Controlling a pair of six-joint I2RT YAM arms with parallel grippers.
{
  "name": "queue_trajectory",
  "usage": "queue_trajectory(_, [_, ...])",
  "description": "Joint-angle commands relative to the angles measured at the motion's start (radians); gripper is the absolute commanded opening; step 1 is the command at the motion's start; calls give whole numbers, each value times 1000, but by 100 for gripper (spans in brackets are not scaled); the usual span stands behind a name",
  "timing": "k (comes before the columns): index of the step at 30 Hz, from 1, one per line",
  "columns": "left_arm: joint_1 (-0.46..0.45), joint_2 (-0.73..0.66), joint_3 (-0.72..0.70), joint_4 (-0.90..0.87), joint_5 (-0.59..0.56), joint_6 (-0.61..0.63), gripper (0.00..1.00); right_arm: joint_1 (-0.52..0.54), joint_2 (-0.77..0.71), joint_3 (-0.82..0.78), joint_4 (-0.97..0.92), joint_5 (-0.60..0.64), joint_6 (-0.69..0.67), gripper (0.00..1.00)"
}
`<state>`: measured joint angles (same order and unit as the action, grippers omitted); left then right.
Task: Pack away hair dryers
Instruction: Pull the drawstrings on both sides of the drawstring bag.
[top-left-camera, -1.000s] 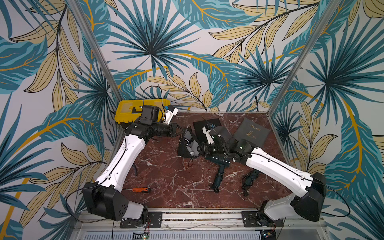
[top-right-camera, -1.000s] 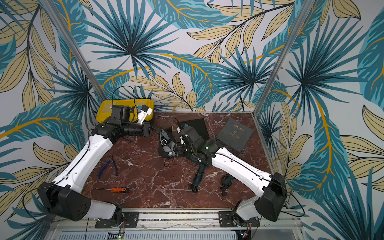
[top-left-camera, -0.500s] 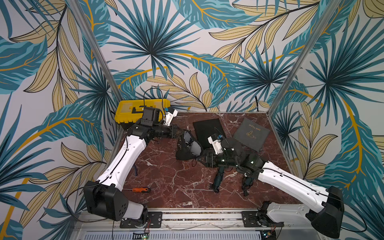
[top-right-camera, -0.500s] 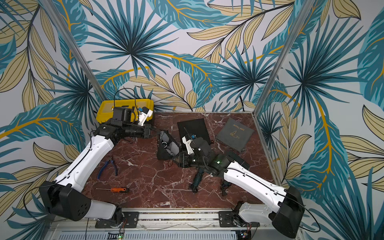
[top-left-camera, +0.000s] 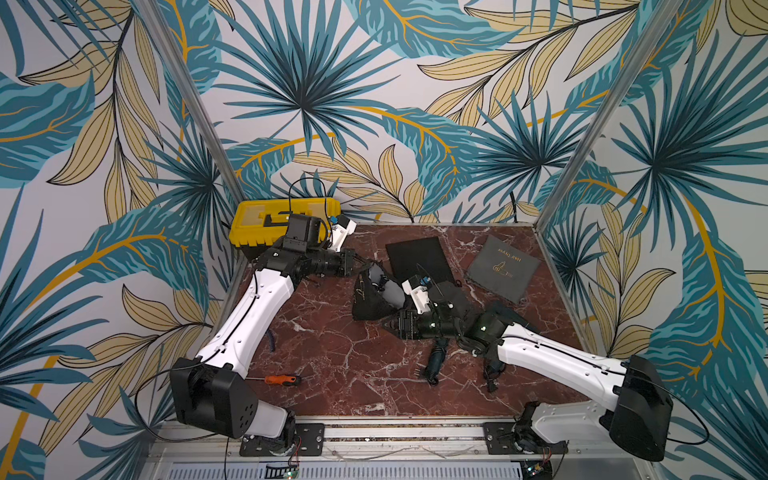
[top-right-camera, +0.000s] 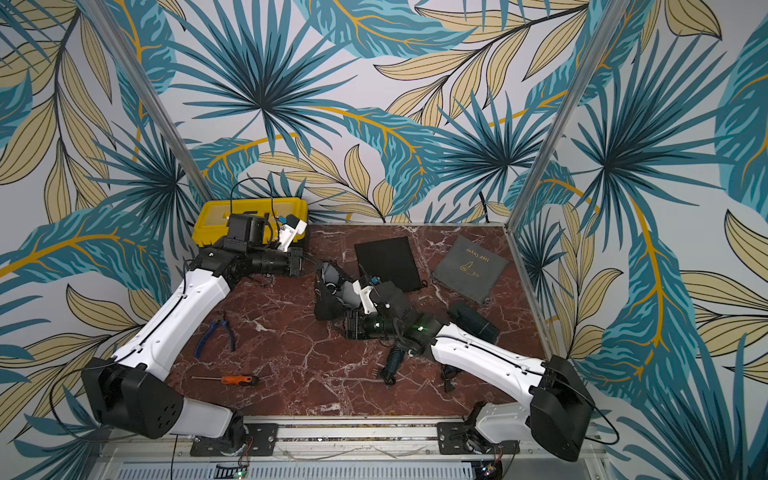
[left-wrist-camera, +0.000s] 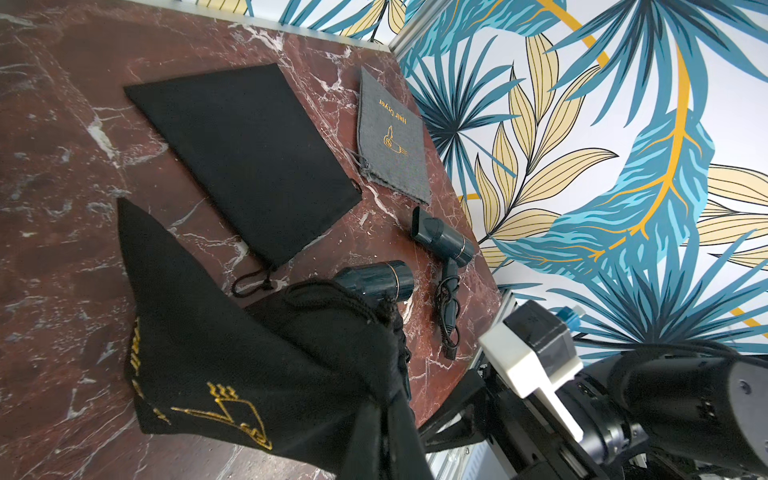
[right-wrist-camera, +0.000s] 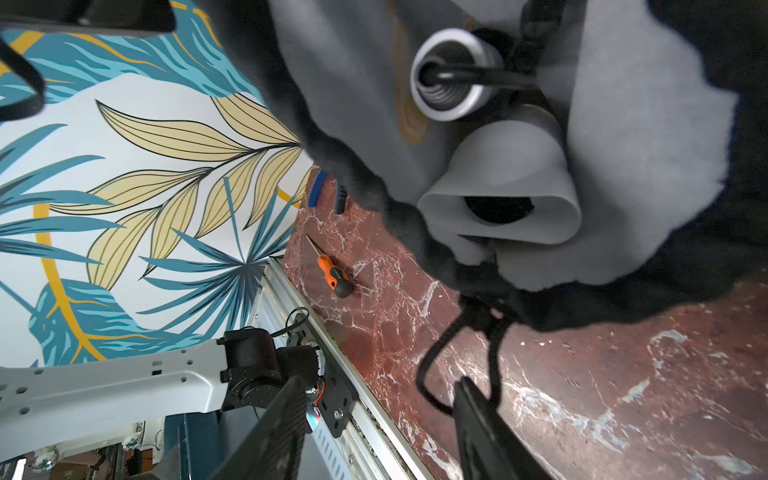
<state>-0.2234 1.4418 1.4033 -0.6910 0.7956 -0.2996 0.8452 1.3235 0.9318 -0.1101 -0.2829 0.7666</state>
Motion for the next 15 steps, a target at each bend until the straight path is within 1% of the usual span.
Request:
queue_trajectory(1, [11, -8, 36, 62, 45, 0, 0, 3, -17, 23, -73, 46, -17, 58])
queue_trajectory(5, [13, -9, 36, 62, 48, -2, 0, 3, -78, 42, -191, 111, -45, 58])
queue_trajectory(8, [14, -7, 42, 61, 59, -5, 0, 3, -85, 51, -237, 127, -54, 58])
queue_trajectory(11, [14, -4, 48, 63, 68, -7, 0, 3, -71, 46, -230, 138, -51, 58])
queue_trajectory(15, [14, -8, 48, 62, 73, -12, 0, 3, -33, 39, -155, 118, -46, 58])
